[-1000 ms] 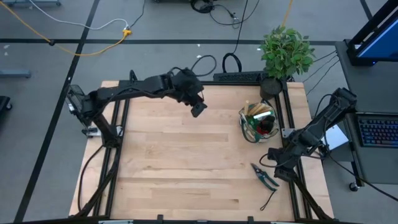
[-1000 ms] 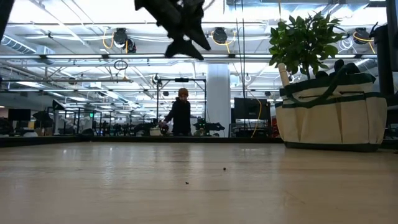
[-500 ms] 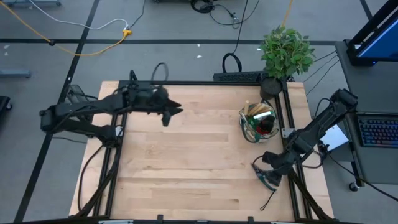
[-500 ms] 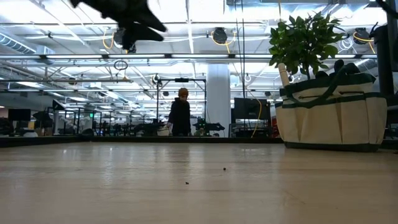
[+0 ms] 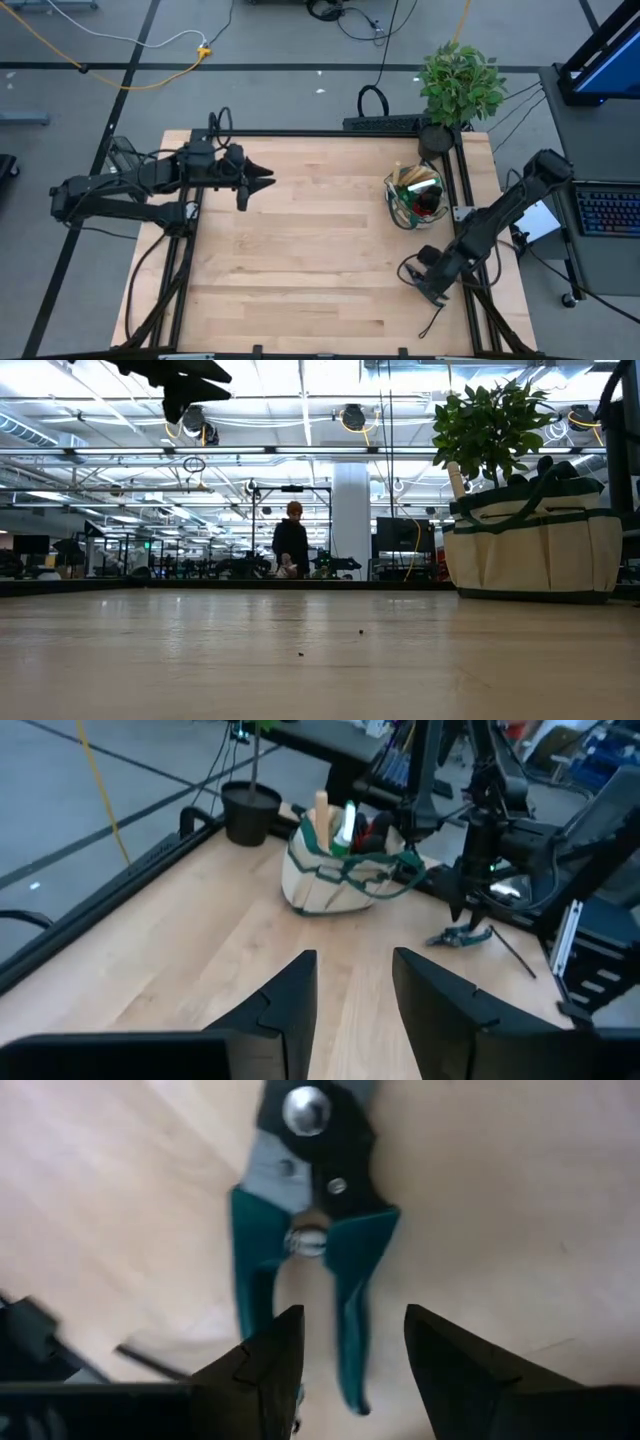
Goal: Pick & Place Garden tools in Gardening bag
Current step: Put the green shear scissors into the gardening bag
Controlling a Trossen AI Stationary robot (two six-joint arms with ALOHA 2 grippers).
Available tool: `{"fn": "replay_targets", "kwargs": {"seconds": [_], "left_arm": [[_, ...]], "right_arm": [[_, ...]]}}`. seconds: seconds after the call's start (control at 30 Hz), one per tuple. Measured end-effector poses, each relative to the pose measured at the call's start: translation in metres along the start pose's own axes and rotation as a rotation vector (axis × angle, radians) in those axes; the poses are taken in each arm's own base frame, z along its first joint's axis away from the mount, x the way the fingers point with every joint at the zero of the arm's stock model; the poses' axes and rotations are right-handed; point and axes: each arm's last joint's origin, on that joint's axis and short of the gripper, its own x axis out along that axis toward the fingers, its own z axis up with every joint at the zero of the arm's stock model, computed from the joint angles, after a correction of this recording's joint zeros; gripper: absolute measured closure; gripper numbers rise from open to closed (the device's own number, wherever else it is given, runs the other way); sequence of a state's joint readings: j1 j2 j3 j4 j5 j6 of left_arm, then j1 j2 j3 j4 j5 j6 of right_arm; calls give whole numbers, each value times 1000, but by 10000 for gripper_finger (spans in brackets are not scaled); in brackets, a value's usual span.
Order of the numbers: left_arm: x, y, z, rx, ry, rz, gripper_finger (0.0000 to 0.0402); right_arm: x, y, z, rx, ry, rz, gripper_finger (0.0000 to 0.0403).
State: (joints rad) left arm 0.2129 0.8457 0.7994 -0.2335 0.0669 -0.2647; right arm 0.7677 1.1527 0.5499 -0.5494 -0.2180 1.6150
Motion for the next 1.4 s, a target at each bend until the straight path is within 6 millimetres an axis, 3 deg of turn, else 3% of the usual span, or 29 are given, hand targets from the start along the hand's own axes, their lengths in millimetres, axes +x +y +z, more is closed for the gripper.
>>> {"fn": "replay_targets", "kwargs": {"seconds": [0.47, 0.8, 1.03, 1.4], "left_arm": [[0, -4, -7, 6, 49, 30, 266], [0, -4, -7, 5, 54, 31, 265], [0, -3, -9, -2, 78, 38, 265], [0, -5, -10, -61, 88, -4, 265]], "right_arm": [[28, -6, 6, 131, 3, -213, 244], [33, -11, 7, 168, -1, -279, 366], [33, -11, 7, 166, -3, -282, 367], [8, 27, 3, -29, -102, -144, 367]]}}
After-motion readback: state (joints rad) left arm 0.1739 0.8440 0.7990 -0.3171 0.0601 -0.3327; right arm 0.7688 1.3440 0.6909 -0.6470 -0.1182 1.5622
